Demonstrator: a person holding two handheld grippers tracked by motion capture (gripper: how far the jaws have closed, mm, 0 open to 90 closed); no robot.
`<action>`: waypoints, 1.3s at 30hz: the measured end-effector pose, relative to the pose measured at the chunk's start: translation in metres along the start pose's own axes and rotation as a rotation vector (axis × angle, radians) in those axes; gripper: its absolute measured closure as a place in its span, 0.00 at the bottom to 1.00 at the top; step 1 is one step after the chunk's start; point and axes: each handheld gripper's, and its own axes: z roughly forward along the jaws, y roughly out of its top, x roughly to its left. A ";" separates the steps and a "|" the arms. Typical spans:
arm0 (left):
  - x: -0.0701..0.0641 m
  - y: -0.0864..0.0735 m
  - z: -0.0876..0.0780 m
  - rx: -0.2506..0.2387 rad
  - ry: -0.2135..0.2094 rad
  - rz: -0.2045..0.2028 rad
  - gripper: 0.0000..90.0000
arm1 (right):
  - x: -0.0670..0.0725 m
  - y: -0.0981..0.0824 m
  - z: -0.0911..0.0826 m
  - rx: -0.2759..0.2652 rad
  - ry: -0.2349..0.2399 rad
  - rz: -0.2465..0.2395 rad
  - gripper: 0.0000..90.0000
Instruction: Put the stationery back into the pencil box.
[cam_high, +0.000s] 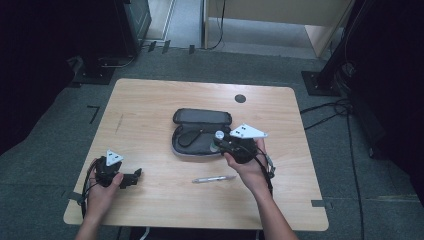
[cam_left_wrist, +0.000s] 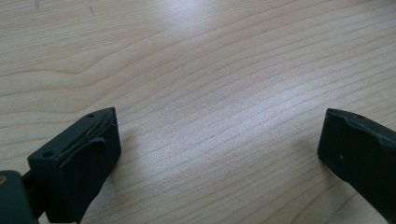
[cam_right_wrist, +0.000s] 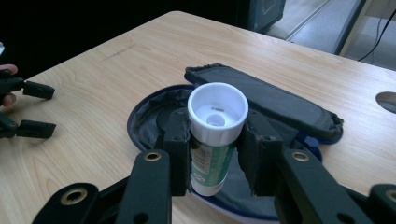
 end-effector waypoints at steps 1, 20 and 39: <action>0.000 0.000 0.000 0.000 0.001 0.002 0.00 | 0.000 0.000 0.003 0.001 0.002 0.000 0.74; 0.000 0.000 0.000 0.000 -0.003 0.002 0.00 | 0.022 -0.002 0.065 0.042 0.040 0.007 0.74; 0.000 0.000 0.000 0.000 -0.005 0.004 0.00 | 0.014 -0.016 0.086 0.085 0.110 0.077 0.74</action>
